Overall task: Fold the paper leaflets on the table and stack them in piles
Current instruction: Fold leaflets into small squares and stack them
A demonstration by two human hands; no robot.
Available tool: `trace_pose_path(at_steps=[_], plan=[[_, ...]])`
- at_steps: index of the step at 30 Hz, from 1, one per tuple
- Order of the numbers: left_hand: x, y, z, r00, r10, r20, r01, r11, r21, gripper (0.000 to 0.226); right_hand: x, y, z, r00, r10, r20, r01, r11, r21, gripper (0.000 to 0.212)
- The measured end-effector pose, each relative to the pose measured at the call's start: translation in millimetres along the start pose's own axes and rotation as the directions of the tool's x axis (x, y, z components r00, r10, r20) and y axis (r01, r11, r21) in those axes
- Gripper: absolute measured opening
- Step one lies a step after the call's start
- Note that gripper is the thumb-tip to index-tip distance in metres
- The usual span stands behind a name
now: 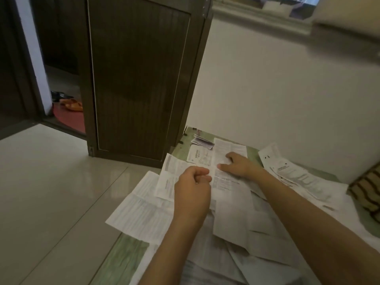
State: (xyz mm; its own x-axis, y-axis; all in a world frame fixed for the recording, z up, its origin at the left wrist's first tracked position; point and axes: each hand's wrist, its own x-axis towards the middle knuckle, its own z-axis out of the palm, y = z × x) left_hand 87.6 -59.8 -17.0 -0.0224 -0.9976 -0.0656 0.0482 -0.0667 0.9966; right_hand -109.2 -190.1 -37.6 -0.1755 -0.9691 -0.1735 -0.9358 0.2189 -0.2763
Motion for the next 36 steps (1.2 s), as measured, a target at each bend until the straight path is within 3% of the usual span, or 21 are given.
trace_pose_path(at_steps=[2,4,7,9,15,19,22,25,28,29,32,34,36], plan=[[-6.1,-1.1,8.0,0.999,0.023,0.032,-0.024,0.999,0.035,0.02,-3.1,2.8,1.1,0.992,-0.044,-0.12,0.038,0.998,-0.048,0.052],[-9.0,-2.5,14.0,0.998,0.041,0.056,-0.045,0.996,0.071,0.019,-7.3,4.0,2.3,0.985,-0.048,-0.166,0.043,0.999,-0.033,0.049],[-13.3,-3.4,17.4,0.997,0.037,0.072,-0.042,0.996,0.078,0.017,-18.8,2.0,9.4,0.995,-0.018,-0.102,0.024,0.998,0.055,0.074],[-16.6,-3.9,18.0,0.997,0.035,0.075,-0.04,0.996,0.078,0.016,-24.6,0.1,11.7,0.997,0.0,-0.08,0.007,0.995,0.095,0.081],[-22.3,-0.9,16.5,0.991,0.082,0.101,-0.093,0.99,0.105,0.016,-37.0,-5.6,6.9,0.951,-0.075,-0.3,0.024,0.985,-0.173,0.037],[-18.8,4.1,11.8,0.995,0.058,0.086,-0.06,0.998,0.014,0.013,-60.9,-9.1,-12.2,0.918,0.005,-0.396,-0.002,1.0,0.01,0.026],[-19.4,6.5,11.2,0.994,0.054,0.092,-0.048,0.997,-0.063,0.012,-79.2,-7.0,-18.9,0.941,0.09,-0.325,-0.031,0.983,0.183,0.012],[-28.5,8.0,16.6,0.994,0.04,0.105,-0.033,0.997,-0.062,0.014,-97.2,-10.0,-21.0,0.981,0.169,-0.093,-0.137,0.951,0.278,0.01],[-36.9,4.8,17.3,0.993,0.038,0.112,-0.031,0.997,-0.065,0.012,-108.6,-14.4,-13.8,0.968,0.244,-0.059,-0.222,0.942,0.251,0.026],[-37.9,2.5,16.2,0.993,0.038,0.113,-0.031,0.998,-0.062,0.012,-113.1,-17.3,-12.3,0.972,0.224,-0.072,-0.198,0.945,0.261,0.027],[-45.1,2.2,12.9,0.993,0.038,0.113,-0.026,0.995,-0.1,0.013,-138.8,-24.3,-24.8,0.941,0.18,-0.288,-0.067,0.929,0.363,0.022],[-48.5,4.2,10.0,0.992,0.008,0.127,0.014,0.986,-0.168,0.028,-164.7,-38.9,-39.3,0.912,0.102,-0.397,0.086,0.898,0.431,0.029],[-52.9,9.0,6.1,0.986,-0.009,0.166,0.052,0.966,-0.253,0.048,-203.7,-56.1,-49.4,0.908,-0.036,-0.416,0.248,0.848,0.468,0.019]])
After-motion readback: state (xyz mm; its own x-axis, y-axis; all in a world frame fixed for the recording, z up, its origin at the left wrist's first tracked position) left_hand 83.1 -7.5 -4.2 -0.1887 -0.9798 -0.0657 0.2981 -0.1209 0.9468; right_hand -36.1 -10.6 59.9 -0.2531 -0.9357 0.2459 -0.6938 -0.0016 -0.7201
